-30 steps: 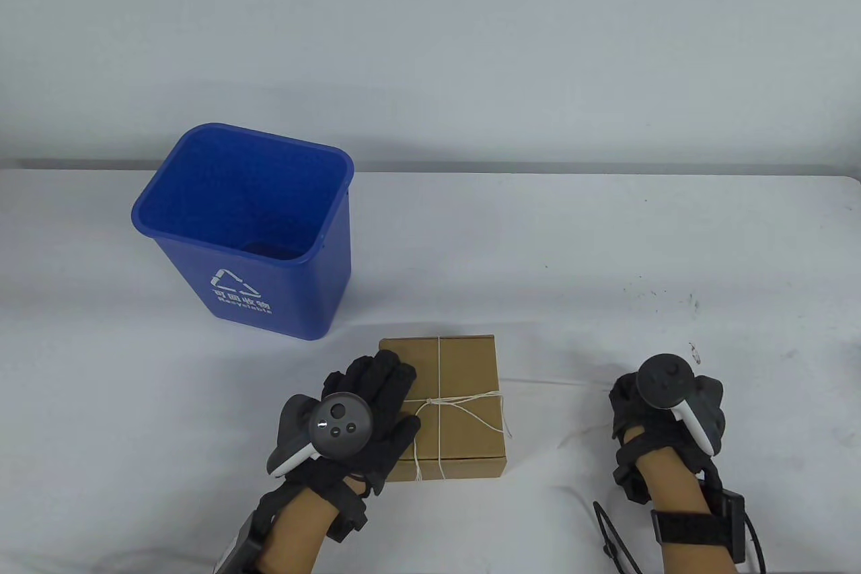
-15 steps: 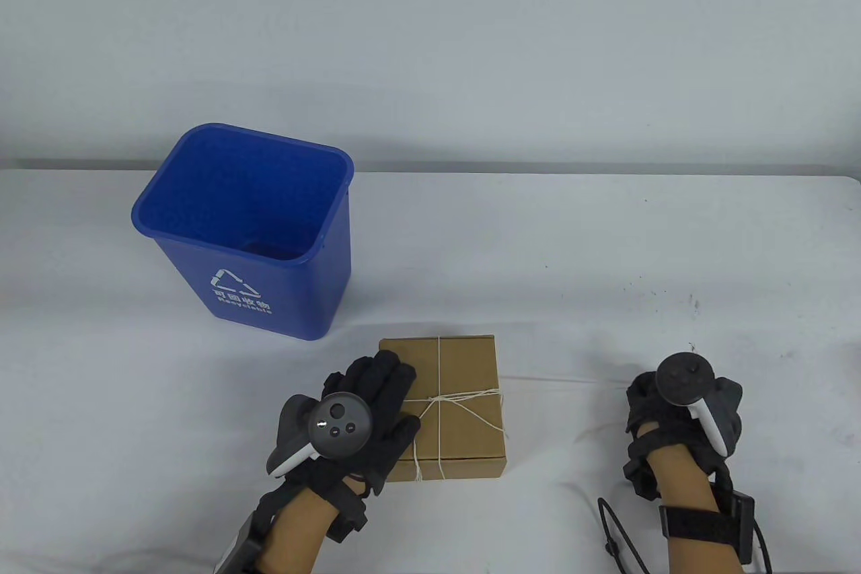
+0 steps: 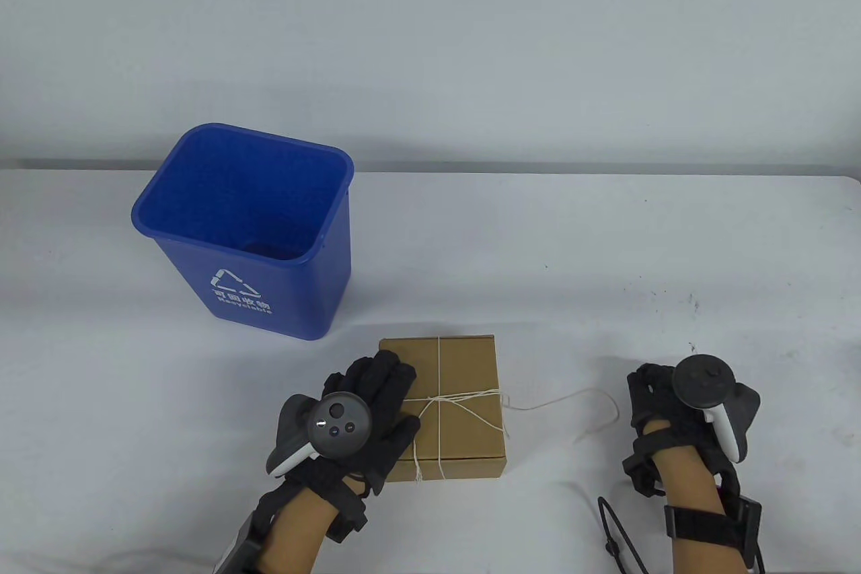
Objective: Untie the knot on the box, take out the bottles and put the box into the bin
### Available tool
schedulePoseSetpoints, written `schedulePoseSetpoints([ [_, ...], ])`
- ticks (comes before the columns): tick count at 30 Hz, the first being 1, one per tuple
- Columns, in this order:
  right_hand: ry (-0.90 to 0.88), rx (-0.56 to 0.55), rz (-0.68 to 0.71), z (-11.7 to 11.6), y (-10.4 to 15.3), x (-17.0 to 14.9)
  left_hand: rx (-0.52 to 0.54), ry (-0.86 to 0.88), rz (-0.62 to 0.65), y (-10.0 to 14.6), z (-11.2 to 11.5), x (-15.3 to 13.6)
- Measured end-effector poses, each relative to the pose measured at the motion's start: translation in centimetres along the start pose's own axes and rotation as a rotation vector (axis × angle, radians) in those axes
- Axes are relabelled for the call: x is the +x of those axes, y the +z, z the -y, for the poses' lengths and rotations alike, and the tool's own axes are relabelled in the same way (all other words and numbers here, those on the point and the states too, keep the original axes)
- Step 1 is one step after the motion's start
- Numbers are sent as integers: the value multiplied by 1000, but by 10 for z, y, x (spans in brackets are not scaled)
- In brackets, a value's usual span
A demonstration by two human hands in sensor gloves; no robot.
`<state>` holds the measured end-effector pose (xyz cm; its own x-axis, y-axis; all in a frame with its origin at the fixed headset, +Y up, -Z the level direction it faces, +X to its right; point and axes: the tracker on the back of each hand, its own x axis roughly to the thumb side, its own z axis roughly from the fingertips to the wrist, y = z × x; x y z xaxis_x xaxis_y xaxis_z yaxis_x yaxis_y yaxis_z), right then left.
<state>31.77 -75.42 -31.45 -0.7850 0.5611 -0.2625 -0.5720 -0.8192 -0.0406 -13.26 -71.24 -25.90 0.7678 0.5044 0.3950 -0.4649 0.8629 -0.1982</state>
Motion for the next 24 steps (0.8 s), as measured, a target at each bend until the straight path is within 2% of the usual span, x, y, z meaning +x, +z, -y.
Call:
schedulePoseSetpoints([
  [4, 32, 7, 110, -7, 6, 18, -3, 2, 0, 0, 0, 0],
  [11, 35, 86, 360, -27, 24, 57, -4, 2, -5, 0, 0, 0],
  [15, -74, 102, 569, -33, 43, 84, -7, 0, -7, 0, 0, 0],
  [18, -157, 91, 668, -34, 55, 101, -11, 0, -8, -1, 0, 0],
  [24, -149, 117, 842, -36, 90, 147, -14, 1, -9, -2, 0, -1],
])
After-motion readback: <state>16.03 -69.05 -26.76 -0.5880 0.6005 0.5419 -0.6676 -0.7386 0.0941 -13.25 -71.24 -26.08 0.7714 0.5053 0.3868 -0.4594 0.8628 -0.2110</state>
